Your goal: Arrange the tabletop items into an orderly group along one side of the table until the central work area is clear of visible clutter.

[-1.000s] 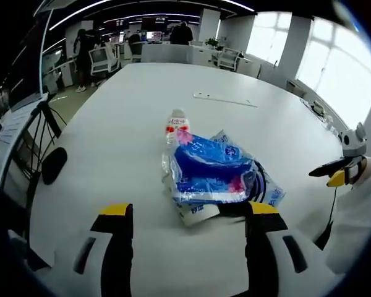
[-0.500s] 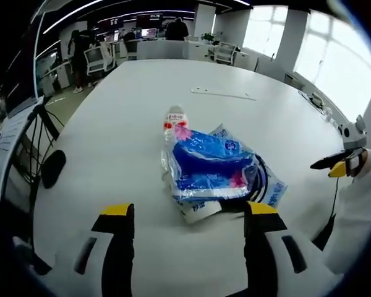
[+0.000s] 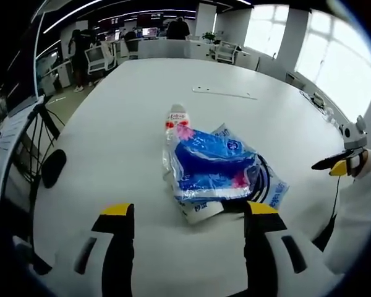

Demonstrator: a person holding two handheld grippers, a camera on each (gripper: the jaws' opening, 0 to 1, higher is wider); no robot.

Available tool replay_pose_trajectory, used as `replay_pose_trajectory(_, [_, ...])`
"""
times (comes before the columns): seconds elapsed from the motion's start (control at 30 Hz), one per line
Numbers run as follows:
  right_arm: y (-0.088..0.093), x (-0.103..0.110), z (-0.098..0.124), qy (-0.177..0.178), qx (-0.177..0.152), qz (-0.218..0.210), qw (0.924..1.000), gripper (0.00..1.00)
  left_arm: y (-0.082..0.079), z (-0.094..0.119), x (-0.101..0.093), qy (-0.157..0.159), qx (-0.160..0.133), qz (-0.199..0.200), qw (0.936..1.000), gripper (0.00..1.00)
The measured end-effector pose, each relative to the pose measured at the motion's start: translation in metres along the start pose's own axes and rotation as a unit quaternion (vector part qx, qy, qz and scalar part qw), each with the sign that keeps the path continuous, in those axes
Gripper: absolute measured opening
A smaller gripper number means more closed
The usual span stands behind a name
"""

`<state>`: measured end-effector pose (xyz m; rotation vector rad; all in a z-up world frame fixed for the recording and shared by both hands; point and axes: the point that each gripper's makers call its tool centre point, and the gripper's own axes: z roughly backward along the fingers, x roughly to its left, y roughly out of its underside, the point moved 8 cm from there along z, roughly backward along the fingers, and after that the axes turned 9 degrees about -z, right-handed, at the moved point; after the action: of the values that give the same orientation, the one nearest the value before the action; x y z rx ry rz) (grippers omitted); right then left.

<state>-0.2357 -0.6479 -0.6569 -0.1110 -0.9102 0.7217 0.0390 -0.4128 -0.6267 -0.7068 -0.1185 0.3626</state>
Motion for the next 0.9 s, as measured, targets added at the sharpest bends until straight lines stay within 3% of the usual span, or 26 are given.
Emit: replay_pose_trajectory(0.9, [0.0001, -0.0055, 0.0051, 0.004, -0.007, -0.032, 0.9994, 0.75, 0.0037, 0.0001, 0.0038, 0.000, 0.008, 0.009, 0.9999, 0.72])
